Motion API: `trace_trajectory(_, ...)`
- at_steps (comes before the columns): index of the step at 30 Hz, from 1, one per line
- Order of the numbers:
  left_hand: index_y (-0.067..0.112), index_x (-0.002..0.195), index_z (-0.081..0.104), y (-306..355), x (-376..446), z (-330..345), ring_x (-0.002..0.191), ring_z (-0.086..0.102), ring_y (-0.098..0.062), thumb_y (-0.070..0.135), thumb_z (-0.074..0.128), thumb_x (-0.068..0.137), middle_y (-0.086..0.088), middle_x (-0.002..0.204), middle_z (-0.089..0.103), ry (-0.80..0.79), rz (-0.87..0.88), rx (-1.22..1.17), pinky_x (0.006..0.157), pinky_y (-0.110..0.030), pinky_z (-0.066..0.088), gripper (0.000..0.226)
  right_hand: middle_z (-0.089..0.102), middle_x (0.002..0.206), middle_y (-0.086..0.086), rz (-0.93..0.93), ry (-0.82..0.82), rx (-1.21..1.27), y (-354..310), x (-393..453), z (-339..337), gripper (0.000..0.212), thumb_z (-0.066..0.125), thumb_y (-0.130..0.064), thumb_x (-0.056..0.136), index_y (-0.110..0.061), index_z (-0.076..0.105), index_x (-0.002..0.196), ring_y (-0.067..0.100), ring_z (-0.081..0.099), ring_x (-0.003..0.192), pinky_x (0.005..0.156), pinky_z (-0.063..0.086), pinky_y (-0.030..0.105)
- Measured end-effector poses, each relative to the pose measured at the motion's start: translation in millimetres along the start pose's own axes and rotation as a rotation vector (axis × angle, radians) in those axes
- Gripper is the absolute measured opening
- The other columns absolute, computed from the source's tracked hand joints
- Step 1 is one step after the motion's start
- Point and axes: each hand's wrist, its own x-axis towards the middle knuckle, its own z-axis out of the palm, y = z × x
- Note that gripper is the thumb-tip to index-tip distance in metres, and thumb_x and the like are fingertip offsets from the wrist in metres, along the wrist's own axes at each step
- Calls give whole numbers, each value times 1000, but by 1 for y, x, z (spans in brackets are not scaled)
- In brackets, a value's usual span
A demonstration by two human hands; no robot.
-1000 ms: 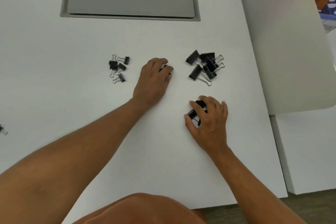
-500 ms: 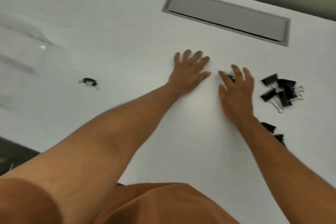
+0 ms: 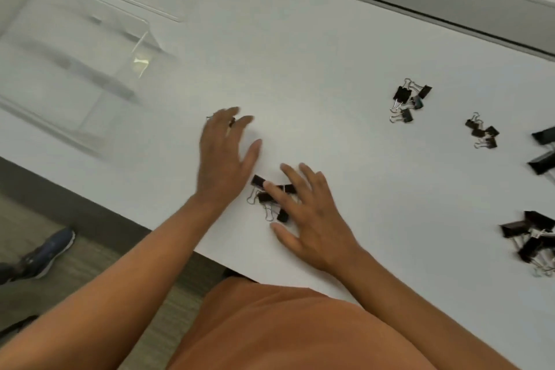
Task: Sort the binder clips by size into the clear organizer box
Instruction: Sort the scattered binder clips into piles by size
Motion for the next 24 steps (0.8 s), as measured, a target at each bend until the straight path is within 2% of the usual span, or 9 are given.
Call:
trace_trajectory(2, 24, 154, 42, -33, 2, -15, 156, 19, -33, 44, 56, 103, -6, 167, 27, -120, -28, 53, 125, -57, 22, 57, 17, 172, 2, -23, -28, -101, -11, 19, 12, 64, 48, -50, 102, -36, 28, 162, 36, 10, 159, 125, 12, 62)
trace_trajectory(4, 30, 160, 30, -48, 11, -17, 159, 6, -34, 51, 49, 105, -3, 172, 12, -234, 40, 118, 127, -58, 14, 62, 29, 169, 3, -21, -6, -154, -17, 33, 18, 57, 48, -45, 104, -32, 37, 159, 37, 20, 156, 124, 16, 63)
trace_trajectory(5, 31, 161, 29, -53, 16, -16, 159, 6, -34, 52, 44, 106, -4, 173, 11, -272, 90, 156, 126, -59, 12, 60, 36, 165, 4, -9, 12, -175, -20, 39, 20, 54, 48, -42, 104, -30, 43, 156, 38, 27, 154, 123, 20, 63)
trace_trajectory(7, 29, 159, 35, -56, 19, -13, 159, 11, -35, 49, 38, 109, -7, 171, 19, -304, 154, 200, 126, -60, 11, 54, 45, 159, 4, 26, 40, -198, -24, 43, 24, 50, 50, -39, 104, -27, 48, 153, 37, 35, 150, 122, 23, 61)
trace_trajectory(10, 16, 154, 45, -57, 14, -10, 157, 19, -36, 35, 42, 111, -15, 167, 29, -278, 191, 91, 129, -52, 12, 47, 49, 156, 3, 110, 110, -167, -24, 37, 26, 49, 56, -34, 102, -21, 53, 149, 31, 38, 149, 121, 26, 58)
trace_trajectory(15, 0, 150, 47, -53, 9, -5, 155, 24, -38, 8, 47, 107, -22, 163, 33, -251, 203, 11, 128, -51, 18, 44, 50, 154, -2, 400, 258, -132, -15, 16, 18, 46, 65, -27, 97, -16, 57, 141, 24, 40, 149, 121, 26, 56)
trace_trajectory(20, 0, 153, 42, -26, -4, 13, 157, 19, -35, -7, 50, 101, -20, 166, 28, -266, 326, -50, 129, -46, 14, 53, 52, 151, -5, 631, 399, -110, 11, -18, 3, 44, 65, -21, 97, -18, 55, 140, 22, 42, 147, 121, 28, 56)
trace_trajectory(24, -1, 154, 40, 19, -6, 47, 157, 20, -36, -14, 42, 100, -20, 166, 29, -305, 481, -129, 129, -48, 15, 56, 56, 146, 4, 729, 531, -141, 49, -50, -14, 41, 66, -18, 97, -11, 58, 137, 28, 48, 139, 118, 34, 52)
